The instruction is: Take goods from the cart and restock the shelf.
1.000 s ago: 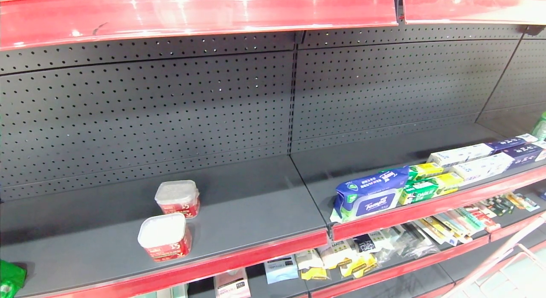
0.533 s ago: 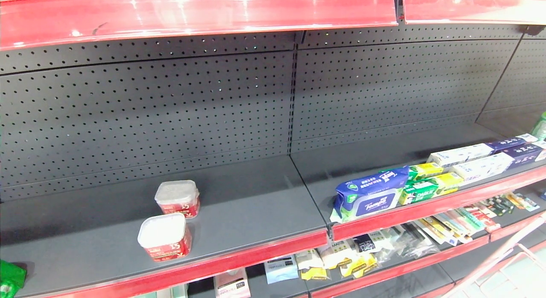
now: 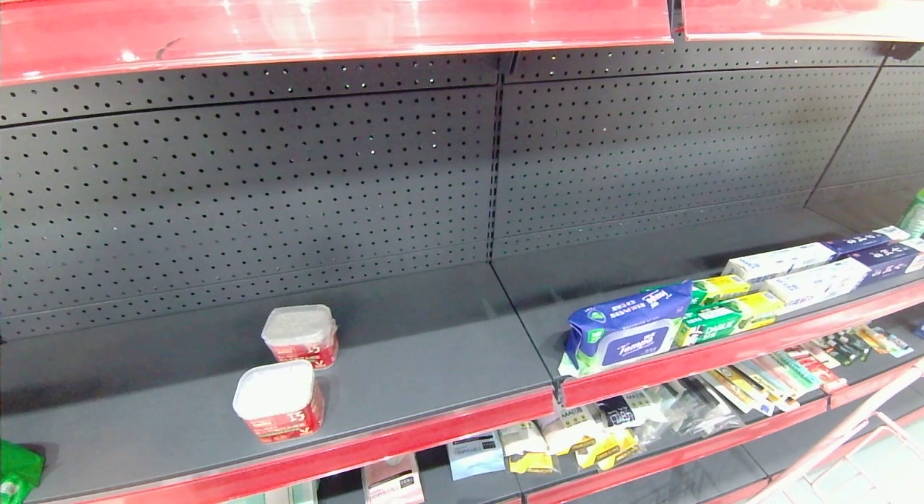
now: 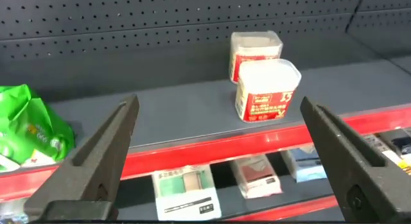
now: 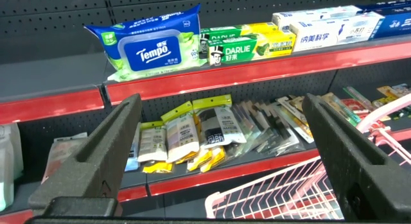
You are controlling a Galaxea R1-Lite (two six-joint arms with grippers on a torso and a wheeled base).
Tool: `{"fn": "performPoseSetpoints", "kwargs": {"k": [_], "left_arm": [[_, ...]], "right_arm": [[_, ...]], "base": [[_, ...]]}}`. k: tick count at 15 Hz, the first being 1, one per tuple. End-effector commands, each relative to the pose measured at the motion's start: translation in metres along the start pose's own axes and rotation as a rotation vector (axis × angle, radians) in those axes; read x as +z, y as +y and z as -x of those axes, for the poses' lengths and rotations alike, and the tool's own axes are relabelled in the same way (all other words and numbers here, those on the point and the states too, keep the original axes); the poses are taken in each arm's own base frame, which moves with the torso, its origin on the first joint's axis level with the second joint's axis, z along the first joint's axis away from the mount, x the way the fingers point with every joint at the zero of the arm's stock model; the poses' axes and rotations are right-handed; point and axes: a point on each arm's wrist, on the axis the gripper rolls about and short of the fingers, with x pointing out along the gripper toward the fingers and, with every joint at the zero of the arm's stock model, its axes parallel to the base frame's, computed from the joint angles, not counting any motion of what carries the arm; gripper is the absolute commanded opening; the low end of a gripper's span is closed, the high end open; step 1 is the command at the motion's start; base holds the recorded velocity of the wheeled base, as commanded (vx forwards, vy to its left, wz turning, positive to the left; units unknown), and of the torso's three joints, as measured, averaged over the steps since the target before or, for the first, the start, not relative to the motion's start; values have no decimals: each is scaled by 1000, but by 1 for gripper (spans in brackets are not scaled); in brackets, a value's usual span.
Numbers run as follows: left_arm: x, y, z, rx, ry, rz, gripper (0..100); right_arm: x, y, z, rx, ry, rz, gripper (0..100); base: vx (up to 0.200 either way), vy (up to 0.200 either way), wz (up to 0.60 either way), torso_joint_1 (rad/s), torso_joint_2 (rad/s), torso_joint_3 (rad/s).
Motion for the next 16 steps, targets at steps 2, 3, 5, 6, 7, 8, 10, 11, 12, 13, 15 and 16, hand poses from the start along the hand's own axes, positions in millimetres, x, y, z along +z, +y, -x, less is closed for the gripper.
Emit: {"fn": "performPoseSetpoints", "kwargs": {"k": [2,3,5,6,7,8,10,11,12,13,15,16], "left_arm": [[0,0,-1,-5,7,-8,100],[0,0,-1,-5,7,-8,100],[0,0,-1,-8,7,-8,100],[0,0,-1,-12,7,-9,100],[0,0,-1,-14,7,-9,100],[0,0,-1,-14,7,-11,100],[0,0,0,-14,6,-11,100],[0,0,0,-14,6,-11,100],[0,0,0,-12,6,-11,100],[0,0,0,-12,6,-11,100],[0,0,0,-11,6,-11,100],[0,0,0,-9,6,-11,100]], "right_arm": [[0,0,0,3,1,1,100],[0,0,0,3,1,1,100],[0,0,0,1,1,1,100],[0,0,0,3,1,1,100],[0,0,0,3,1,1,100],[0,0,0,1,1,1,100],[0,0,0,1,1,1,100],[0,0,0,1,1,1,100],[0,0,0,1,1,1,100],[0,0,0,1,1,1,100],[0,0,0,0,1,1,100],[0,0,0,0,1,1,100]], "base": [[0,0,600,2,5,0],[0,0,600,2,2,-2],[0,0,600,10,10,0],[0,0,600,2,-7,2],[0,0,600,-2,-12,7],[0,0,600,-2,2,2],[0,0,0,0,0,0],[0,0,0,0,0,0],[0,0,0,0,0,0],[0,0,0,0,0,0],[0,0,0,0,0,0],[0,0,0,0,0,0]]}}
